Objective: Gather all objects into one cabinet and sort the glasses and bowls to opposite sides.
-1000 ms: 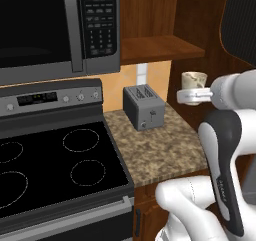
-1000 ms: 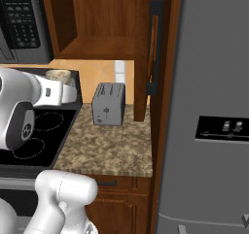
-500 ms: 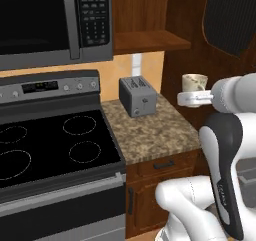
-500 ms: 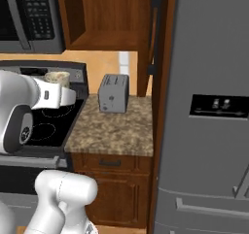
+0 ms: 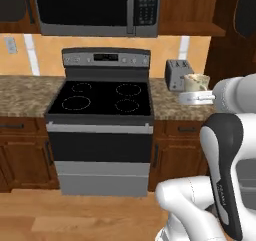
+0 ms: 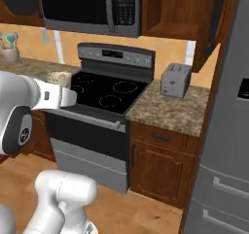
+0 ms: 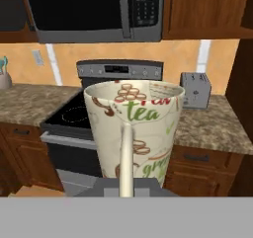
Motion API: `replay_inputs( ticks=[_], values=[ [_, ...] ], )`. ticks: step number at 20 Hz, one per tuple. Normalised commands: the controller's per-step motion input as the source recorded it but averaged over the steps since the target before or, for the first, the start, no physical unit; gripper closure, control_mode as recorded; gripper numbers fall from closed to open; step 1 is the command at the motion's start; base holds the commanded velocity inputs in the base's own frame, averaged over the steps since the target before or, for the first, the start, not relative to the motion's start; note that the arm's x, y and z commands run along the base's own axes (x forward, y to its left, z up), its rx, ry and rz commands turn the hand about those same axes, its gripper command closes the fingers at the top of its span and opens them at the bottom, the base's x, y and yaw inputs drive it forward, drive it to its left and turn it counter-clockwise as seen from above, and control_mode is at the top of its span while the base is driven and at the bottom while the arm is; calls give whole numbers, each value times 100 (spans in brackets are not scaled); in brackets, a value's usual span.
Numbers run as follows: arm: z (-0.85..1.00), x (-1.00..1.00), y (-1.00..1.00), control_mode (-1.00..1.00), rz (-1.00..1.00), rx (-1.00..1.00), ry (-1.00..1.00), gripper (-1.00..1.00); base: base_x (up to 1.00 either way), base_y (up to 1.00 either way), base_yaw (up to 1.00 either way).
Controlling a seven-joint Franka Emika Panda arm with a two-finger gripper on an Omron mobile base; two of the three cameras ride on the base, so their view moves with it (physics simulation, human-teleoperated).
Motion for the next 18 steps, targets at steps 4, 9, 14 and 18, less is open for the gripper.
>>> replay_inputs(
  ticks=[4,9,14,18],
  values=[
    [0,0,0,100,0,0,0,100,-100,42,74],
    [0,0,0,100,0,0,0,100,-91,48,79],
    [0,0,0,100,0,0,0,100,-27,19,70],
    [0,0,0,100,0,0,0,100,0,-8,48]
  ],
)
